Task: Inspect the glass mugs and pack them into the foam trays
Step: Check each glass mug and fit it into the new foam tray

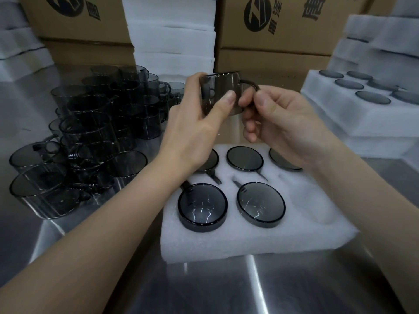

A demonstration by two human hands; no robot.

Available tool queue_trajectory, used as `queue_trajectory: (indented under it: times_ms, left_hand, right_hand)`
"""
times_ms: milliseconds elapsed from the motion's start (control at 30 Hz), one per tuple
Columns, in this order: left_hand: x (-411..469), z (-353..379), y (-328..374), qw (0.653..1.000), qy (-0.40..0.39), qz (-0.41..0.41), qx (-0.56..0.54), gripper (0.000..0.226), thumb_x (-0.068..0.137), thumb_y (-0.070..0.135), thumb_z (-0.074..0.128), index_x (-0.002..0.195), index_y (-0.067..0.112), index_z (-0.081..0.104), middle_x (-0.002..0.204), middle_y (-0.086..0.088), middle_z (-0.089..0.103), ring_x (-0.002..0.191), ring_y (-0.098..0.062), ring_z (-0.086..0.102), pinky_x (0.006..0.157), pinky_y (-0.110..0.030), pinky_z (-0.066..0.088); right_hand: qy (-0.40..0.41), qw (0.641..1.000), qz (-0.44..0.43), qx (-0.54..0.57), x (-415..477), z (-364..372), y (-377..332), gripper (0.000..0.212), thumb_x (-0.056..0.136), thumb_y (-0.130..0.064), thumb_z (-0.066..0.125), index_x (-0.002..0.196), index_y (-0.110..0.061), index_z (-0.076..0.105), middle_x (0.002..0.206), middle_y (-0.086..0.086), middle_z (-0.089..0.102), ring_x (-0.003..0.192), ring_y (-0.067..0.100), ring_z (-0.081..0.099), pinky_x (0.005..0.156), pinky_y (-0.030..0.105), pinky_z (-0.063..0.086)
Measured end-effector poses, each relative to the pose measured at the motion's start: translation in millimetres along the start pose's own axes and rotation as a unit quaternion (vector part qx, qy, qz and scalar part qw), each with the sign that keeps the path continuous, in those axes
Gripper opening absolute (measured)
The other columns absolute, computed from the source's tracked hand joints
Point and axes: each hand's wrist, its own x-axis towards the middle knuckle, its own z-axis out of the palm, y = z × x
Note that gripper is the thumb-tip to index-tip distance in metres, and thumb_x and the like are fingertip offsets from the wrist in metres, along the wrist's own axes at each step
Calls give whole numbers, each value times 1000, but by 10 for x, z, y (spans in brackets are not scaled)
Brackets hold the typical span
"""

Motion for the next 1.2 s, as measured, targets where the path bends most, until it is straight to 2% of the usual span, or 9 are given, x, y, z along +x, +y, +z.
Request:
queue_trajectory:
  times_ms: [167,367,667,767,833,900,967,1100,1200]
  left_hand:
    - [-6,5,3,997,-15,-12,-79,43,90,46,50,113,11,57,107,1,69,89,-12,70,89,-47,54]
    - [12,18,3,998,-39,2,-51,53,84,48,56,124,15,45,107,-2,66,101,-24,64,94,-51,49]
    - [-21,3,3,997,-44,69,8,61,82,36,70,135,29,39,109,11,66,106,-2,62,101,-35,47]
    - [-18,-1,4,997,-27,68,-11,54,84,41,67,130,25,44,108,12,67,105,-3,63,99,-37,48]
    - [-13,-2,3,997,-16,37,-61,50,82,49,63,122,22,50,103,8,70,101,-9,66,96,-43,50]
    - [-1,2,-2,995,-2,14,-97,50,79,55,59,115,21,55,94,1,72,91,-20,69,88,-49,53]
    - [18,4,0,994,3,9,-109,46,79,56,56,112,24,57,84,-4,71,75,-28,68,74,-49,58]
    - [42,-8,-1,995,6,-12,-100,68,81,67,43,95,5,68,78,-25,61,57,-30,59,48,-29,50]
    - [35,-16,6,999,17,-40,-33,81,77,77,36,65,-1,51,55,-17,50,44,-20,52,47,-28,41]
  right_hand:
    - [12,999,-29,-45,-6,32,-8,29,94,-13,49,85,-19,75,66,-2,56,56,12,52,50,25,46]
    - [29,999,36,-1,39,-9,3,40,96,-34,41,63,-21,59,62,-5,46,56,17,45,55,27,42]
    - [67,992,97,-40,53,-36,45,62,88,-61,38,43,-18,44,47,-3,38,52,18,46,59,25,46]
    - [81,994,70,19,57,-39,43,57,95,-54,38,58,-19,62,56,-2,51,53,16,50,55,27,47]
    - [94,994,23,45,56,-46,34,31,99,-36,44,83,-18,64,65,-1,59,54,15,55,53,27,47]
    - [101,994,-32,-11,42,-61,34,8,97,-16,51,101,-19,57,70,2,63,54,17,57,53,28,48]
    - [108,983,-97,-110,18,-50,40,25,91,-3,58,109,-21,55,76,5,62,55,17,57,54,29,49]
    - [119,916,-227,-310,-8,38,17,25,86,-4,69,100,-23,61,90,-8,60,67,9,59,63,25,49]
    - [141,866,-264,-401,-30,70,6,19,85,-7,70,97,-20,63,87,-14,59,68,8,58,65,27,48]
